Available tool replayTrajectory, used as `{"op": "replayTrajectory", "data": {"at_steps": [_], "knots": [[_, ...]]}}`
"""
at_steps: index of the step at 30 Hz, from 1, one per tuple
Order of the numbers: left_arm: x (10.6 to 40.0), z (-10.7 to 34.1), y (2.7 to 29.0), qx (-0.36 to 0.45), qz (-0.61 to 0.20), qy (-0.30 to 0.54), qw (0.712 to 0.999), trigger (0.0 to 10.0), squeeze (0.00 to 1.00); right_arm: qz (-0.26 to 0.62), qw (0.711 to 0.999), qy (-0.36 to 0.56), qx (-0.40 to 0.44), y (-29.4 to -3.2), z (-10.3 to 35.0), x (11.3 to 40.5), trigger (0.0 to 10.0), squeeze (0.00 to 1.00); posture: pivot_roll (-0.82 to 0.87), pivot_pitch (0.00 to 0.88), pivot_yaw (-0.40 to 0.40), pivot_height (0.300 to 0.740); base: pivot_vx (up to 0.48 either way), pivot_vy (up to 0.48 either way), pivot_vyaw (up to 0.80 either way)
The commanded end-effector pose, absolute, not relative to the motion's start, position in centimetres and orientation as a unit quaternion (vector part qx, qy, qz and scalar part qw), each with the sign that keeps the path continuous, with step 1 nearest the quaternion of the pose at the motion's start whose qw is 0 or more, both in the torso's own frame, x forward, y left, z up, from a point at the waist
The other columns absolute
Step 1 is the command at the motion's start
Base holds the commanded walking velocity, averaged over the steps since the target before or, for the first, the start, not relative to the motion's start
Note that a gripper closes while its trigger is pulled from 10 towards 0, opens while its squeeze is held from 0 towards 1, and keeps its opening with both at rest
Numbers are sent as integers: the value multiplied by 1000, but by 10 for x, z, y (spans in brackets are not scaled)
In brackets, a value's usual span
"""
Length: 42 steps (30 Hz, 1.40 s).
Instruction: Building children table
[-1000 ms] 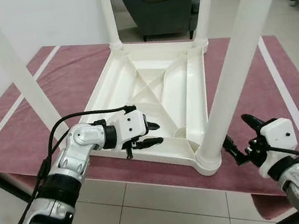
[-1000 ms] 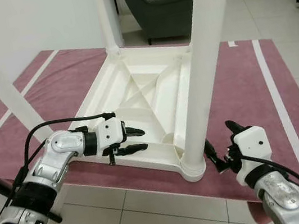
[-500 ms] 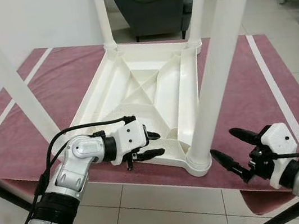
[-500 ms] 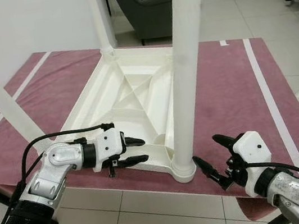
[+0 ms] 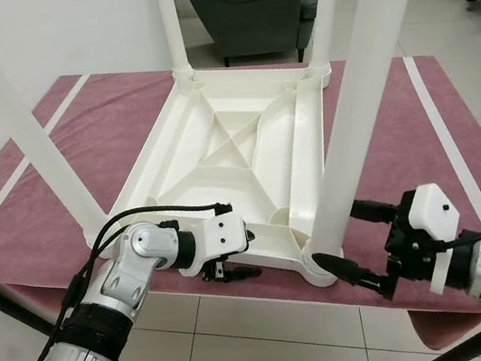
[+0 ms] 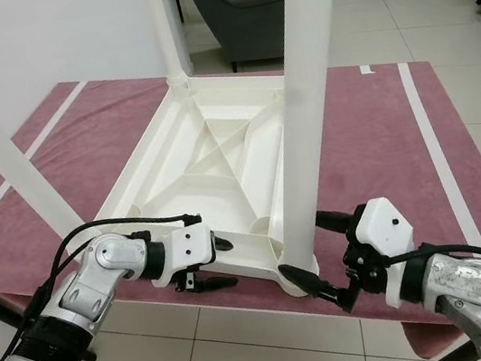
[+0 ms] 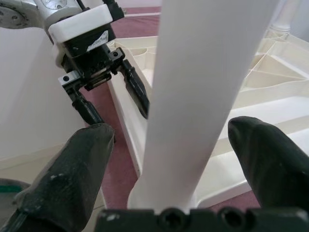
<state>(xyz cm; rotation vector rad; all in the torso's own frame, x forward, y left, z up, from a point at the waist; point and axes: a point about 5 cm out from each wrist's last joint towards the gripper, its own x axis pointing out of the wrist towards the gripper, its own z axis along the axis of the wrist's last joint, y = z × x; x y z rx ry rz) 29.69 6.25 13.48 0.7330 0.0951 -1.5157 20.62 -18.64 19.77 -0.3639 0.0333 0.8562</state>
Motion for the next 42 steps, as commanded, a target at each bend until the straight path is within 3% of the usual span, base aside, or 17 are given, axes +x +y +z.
{"op": "replayTrajectory", "data": {"at_steps": [1, 8, 9, 10, 11, 13, 14, 23, 29, 32, 33, 34, 35, 38, 40, 42], "knots": [[300, 130, 61, 340, -671, 53, 657, 10000, 0, 404, 897, 17, -177, -187, 196, 214, 10000, 0, -22, 0, 61, 740, 0, 0, 0], [307, 128, 57, 352, -675, 66, 645, 9608, 0, 424, 892, 23, -158, -182, 195, 227, 10000, 0, -22, 0, 66, 740, 0, 0, 0], [307, 127, 57, 354, -678, 68, 641, 7059, 0, 432, 888, 28, -155, -181, 193, 228, 10000, 0, -22, 0, 66, 740, 0, 0, 0], [307, 127, 57, 354, -678, 68, 641, 7059, 0, 432, 888, 28, -155, -181, 193, 228, 10000, 0, -22, 0, 66, 740, 0, 0, 0], [307, 126, 57, 358, -684, 71, 632, 5412, 0, 452, 879, 37, -150, -177, 189, 230, 10000, 0, -19, 0, 68, 740, 0, 0, 0], [307, 125, 58, 361, -691, 73, 622, 5373, 0, 473, 867, 47, -148, -171, 184, 234, 10000, 0, -19, 0, 68, 740, 0, 0, 0], [306, 125, 58, 361, -693, 73, 620, 10000, 0, 477, 865, 49, -148, -169, 183, 236, 10000, 0, -9, 0, 61, 740, 0, 0, 0], [287, 146, 67, 253, -706, 23, 661, 10000, 0, 451, 886, 34, -105, -168, 182, 225, 10000, 0, 18, 0, 44, 740, 0, 0, 0], [271, 159, 82, 197, -692, 5, 694, 10000, 0, 434, 895, 71, -75, -173, 160, 197, 10000, 0, 15, 0, 56, 740, 0, 0, 0], [268, 159, 96, 176, -653, 5, 737, 10000, 0, 401, 906, 113, -78, -181, 137, 181, 10000, 0, 12, 0, 57, 740, 0, 0, 0], [268, 159, 96, 176, -653, 5, 737, 10000, 0, 401, 906, 113, -78, -181, 137, 181, 10000, 0, 12, 0, 57, 740, 0, 0, 0], [268, 158, 99, 161, -629, 6, 761, 10000, 0, 372, 917, 116, -80, -185, 131, 180, 10000, 0, 12, 0, 57, 740, 0, 0, 0], [268, 158, 99, 161, -629, 6, 761, 10000, 0, 372, 917, 116, -80, -185, 131, 180, 10000, 0, 12, 0, 57, 740, 0, 0, 0], [269, 153, 104, 141, -581, 14, 802, 10000, 0, 312, 942, 104, -73, -189, 125, 184, 10000, 0, 16, 0, 49, 740, 0, 0, 0], [269, 153, 104, 141, -581, 14, 802, 10000, 0, 312, 942, 104, -73, -189, 125, 184, 10000, 0, 16, 0, 49, 740, 0, 0, 0], [269, 143, 108, 132, -534, 29, 834, 10000, 0, 262, 960, 83, -61, -184, 123, 188, 10000, 0, 16, 0, 45, 740, 0, 0, 0]]}}
